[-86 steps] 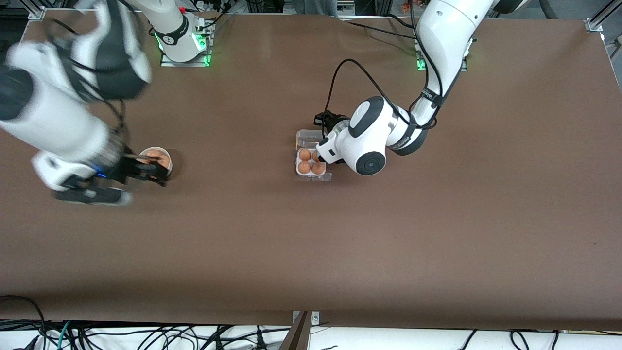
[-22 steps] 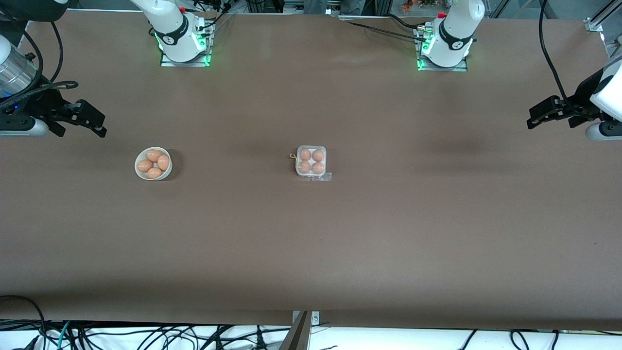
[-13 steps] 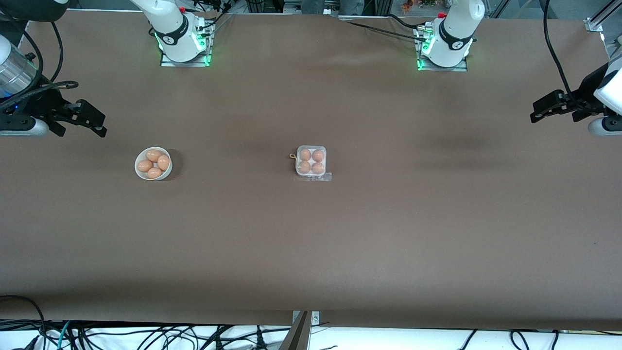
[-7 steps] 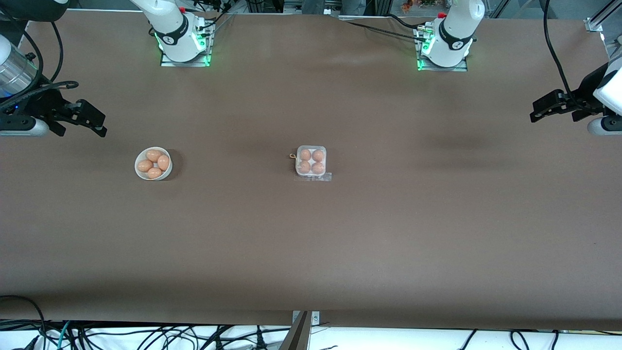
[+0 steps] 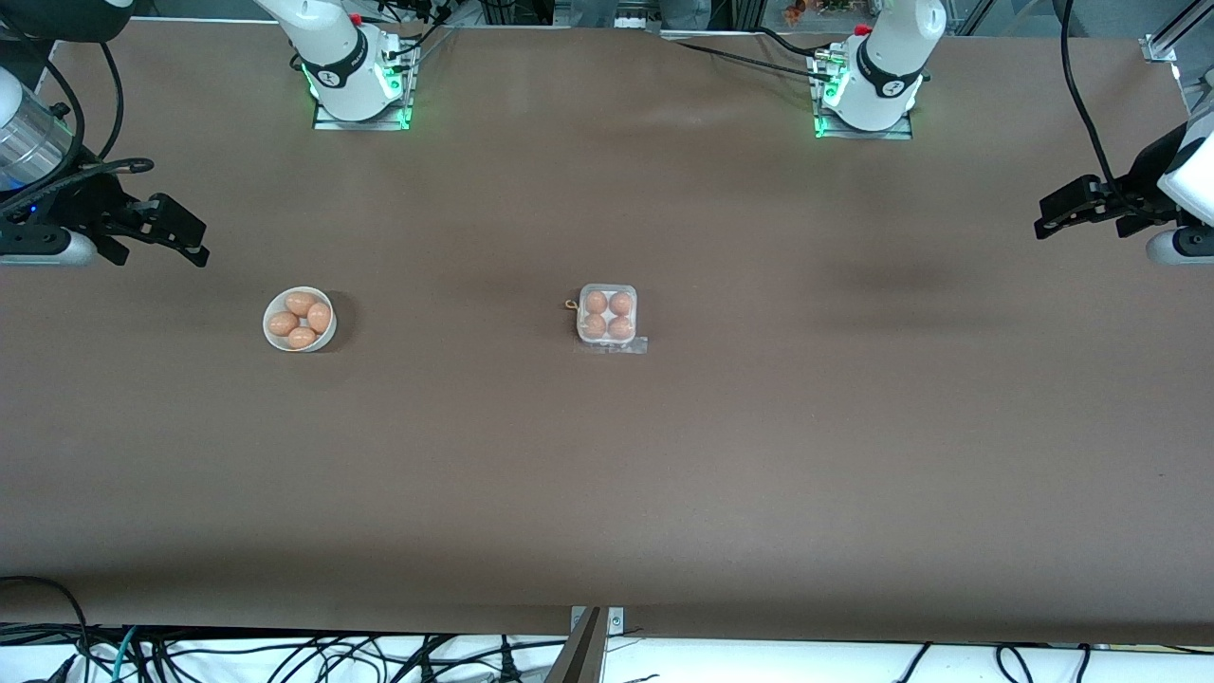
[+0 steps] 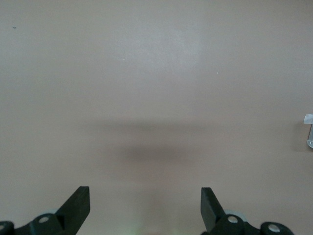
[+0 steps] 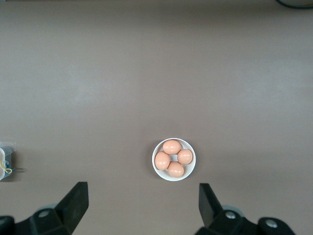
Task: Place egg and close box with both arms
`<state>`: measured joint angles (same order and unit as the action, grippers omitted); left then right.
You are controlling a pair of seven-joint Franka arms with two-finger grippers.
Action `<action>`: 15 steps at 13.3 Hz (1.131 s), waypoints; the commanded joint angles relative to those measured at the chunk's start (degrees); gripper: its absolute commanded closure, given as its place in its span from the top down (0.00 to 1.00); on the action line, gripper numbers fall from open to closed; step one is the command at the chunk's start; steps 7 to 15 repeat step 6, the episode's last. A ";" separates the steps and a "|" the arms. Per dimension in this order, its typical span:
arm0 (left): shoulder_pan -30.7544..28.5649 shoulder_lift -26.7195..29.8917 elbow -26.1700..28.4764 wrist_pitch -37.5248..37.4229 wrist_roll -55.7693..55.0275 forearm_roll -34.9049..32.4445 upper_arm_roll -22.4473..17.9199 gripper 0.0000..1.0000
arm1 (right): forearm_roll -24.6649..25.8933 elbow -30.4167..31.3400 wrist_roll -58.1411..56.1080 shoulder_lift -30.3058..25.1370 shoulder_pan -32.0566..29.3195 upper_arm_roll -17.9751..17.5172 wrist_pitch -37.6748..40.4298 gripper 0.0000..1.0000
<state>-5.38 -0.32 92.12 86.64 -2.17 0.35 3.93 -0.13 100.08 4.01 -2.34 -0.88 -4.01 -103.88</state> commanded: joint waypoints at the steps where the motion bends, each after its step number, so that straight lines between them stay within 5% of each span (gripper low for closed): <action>1: -0.33 0.58 0.61 -0.15 1.11 -1.40 0.20 1.00 | 0.74 -0.32 -0.59 -0.39 -0.09 -0.12 0.96 1.00; 15: -0.16 0.58 0.61 -0.15 1.38 -3.16 0.64 1.00 | 0.74 -0.23 -0.59 -0.47 -0.09 -0.12 0.96 1.00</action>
